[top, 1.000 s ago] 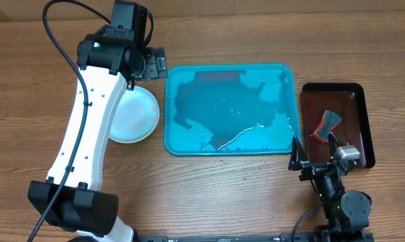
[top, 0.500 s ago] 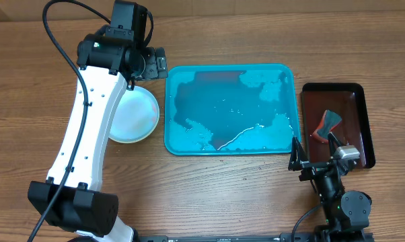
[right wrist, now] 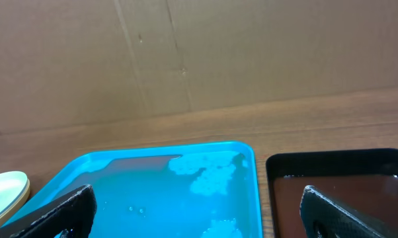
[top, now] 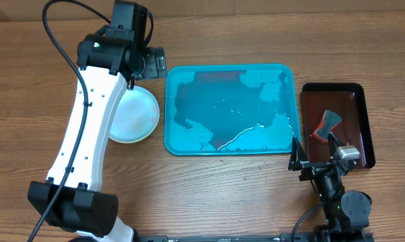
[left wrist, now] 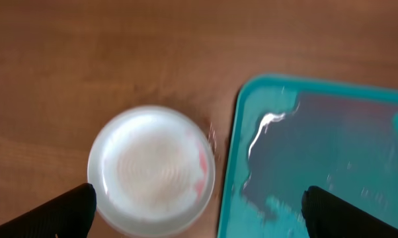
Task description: Clean dirty plates on tray and stack at the side
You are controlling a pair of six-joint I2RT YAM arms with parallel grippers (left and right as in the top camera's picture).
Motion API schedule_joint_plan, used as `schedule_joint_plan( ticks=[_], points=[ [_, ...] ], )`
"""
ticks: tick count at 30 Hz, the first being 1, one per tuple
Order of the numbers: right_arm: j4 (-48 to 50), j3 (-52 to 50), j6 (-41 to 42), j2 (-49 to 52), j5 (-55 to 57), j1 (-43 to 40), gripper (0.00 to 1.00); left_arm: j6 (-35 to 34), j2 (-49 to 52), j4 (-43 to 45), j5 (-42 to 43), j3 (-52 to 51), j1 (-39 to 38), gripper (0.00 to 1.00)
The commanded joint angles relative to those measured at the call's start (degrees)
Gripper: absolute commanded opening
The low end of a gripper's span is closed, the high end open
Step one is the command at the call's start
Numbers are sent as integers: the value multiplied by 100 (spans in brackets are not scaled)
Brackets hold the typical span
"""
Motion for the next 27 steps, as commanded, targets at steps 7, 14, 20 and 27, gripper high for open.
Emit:
schedule_joint_plan(
  ticks=[7, 14, 20, 27],
  points=[
    [24, -61, -2, -63, -9, -7, 100, 1373, -1051, 1145, 201, 76, 4, 99],
    [24, -61, -2, -63, -9, -7, 100, 1720, -2050, 2232, 304, -999, 92, 100],
    [24, -61, -2, -63, -9, -7, 100, 1722, -3359, 3663, 761, -3016, 476, 100],
    [24, -61, -2, -63, -9, -7, 100, 1722, -4996, 4933, 811, -5265, 907, 100]
  ],
)
